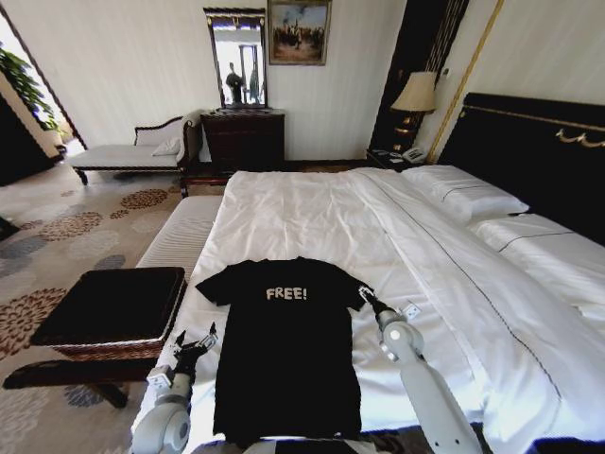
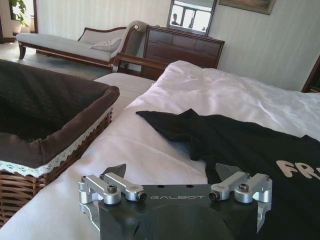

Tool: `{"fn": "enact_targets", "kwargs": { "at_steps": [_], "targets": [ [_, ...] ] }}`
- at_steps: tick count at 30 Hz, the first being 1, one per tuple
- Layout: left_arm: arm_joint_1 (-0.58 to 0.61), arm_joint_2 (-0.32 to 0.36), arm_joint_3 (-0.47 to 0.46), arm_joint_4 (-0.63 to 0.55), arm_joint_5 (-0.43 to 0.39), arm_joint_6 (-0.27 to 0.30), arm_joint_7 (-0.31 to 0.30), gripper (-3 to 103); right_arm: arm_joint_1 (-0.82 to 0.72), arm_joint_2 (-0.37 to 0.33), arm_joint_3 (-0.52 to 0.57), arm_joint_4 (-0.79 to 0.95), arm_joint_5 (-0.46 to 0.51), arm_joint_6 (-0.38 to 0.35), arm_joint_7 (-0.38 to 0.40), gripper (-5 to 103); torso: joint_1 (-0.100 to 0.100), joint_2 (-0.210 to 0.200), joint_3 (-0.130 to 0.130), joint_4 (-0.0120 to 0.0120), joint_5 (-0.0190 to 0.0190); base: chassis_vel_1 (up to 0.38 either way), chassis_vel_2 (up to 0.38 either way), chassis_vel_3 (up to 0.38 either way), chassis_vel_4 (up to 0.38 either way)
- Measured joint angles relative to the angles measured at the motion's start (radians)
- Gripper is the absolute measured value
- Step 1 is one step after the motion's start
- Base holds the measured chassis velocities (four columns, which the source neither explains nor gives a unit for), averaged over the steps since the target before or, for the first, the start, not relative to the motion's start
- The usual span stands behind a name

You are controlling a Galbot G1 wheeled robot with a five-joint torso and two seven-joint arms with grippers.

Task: Fold the clothes on the bed and place them into the basket.

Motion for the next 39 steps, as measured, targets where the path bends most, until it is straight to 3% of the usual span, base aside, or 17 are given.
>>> {"fn": "enact_targets", "kwargs": {
  "at_steps": [9, 15, 18, 20, 23, 26, 28, 30, 31, 34, 38, 39],
  "targets": [
    [0.002, 0.009, 0.029, -0.01, 0.044, 0.003, 0.004, 100, 0.105, 0.019, -0.012, -0.16, -0.022, 0.009, -0.05, 100, 0.0, 0.0, 0.0, 0.0, -0.0001, 0.0, 0.0, 0.0, 0.0],
    [0.012, -0.001, 0.032, -0.013, 0.049, 0.004, 0.008, 100, 0.117, 0.02, -0.003, -0.179, -0.014, 0.009, -0.058, 101, 0.0, 0.0, 0.0, -0.0001, -0.0001, 0.0, 0.0, 0.0, 0.0],
    [0.018, -0.002, 0.032, -0.013, 0.049, 0.003, 0.01, 100, 0.116, 0.024, 0.003, -0.181, -0.003, 0.009, -0.058, 88, 0.0, 0.0, 0.0, 0.0, -0.0002, 0.0, 0.0, 0.0, 0.0],
    [0.018, -0.001, 0.032, -0.013, 0.049, 0.003, 0.01, 100, 0.114, 0.025, 0.004, -0.181, -0.001, 0.009, -0.058, 88, 0.0, 0.0, 0.0, 0.0, -0.0003, 0.0, 0.0, 0.0, 0.0],
    [0.017, 0.0, 0.032, -0.015, 0.048, 0.002, 0.011, 100, 0.104, 0.031, 0.01, -0.181, 0.006, 0.008, -0.058, 72, 0.0, 0.0, 0.0, -0.0003, -0.0002, 0.0, 0.0, 0.0, 0.0],
    [0.017, 0.0, 0.032, -0.016, 0.048, 0.002, 0.011, 100, 0.103, 0.032, 0.011, -0.181, 0.008, 0.007, -0.058, 72, 0.0, 0.0, 0.0, -0.0003, -0.0002, 0.0, 0.0, 0.0, 0.0],
    [0.015, 0.0, 0.032, -0.025, 0.039, 0.005, 0.009, 100, 0.097, 0.036, 0.015, -0.181, 0.02, 0.005, -0.06, 50, 0.0, 0.0, 0.0, -0.0001, -0.0002, 0.0, 0.0, 0.0, 0.0],
    [0.013, 0.0, 0.03, -0.027, 0.02, 0.011, 0.007, 100, 0.094, 0.039, 0.016, -0.176, 0.034, 0.002, -0.055, 39, 0.0, 0.0, 0.0, 0.0, -0.0002, 0.0, 0.0, 0.0, 0.0],
    [0.013, 0.0, 0.03, -0.027, 0.02, 0.011, 0.007, 100, 0.094, 0.039, 0.016, -0.176, 0.034, 0.002, -0.055, 39, 0.0, 0.0, 0.0, 0.0, -0.0002, 0.0, 0.0, 0.0, 0.0],
    [0.01, 0.007, 0.026, -0.026, 0.006, 0.011, 0.003, 100, 0.09, 0.041, 0.016, -0.179, 0.033, 0.001, -0.053, 23, 0.0, 0.0, 0.0, 0.0, -0.0002, 0.0, 0.0, 0.0, 0.0],
    [0.01, 0.01, 0.025, -0.026, 0.005, 0.011, 0.003, 100, 0.088, 0.04, 0.017, -0.181, 0.032, 0.001, -0.054, 18, 0.0, 0.0, 0.0, 0.0, -0.0001, 0.0, 0.0, 0.0, 0.0],
    [0.01, 0.01, 0.025, -0.027, 0.004, 0.011, 0.003, 100, 0.088, 0.04, 0.018, -0.181, 0.032, 0.001, -0.055, 7, 0.0, 0.0, 0.0, 0.0001, -0.0001, 0.0, 0.0, 0.0, 0.0]
  ]
}}
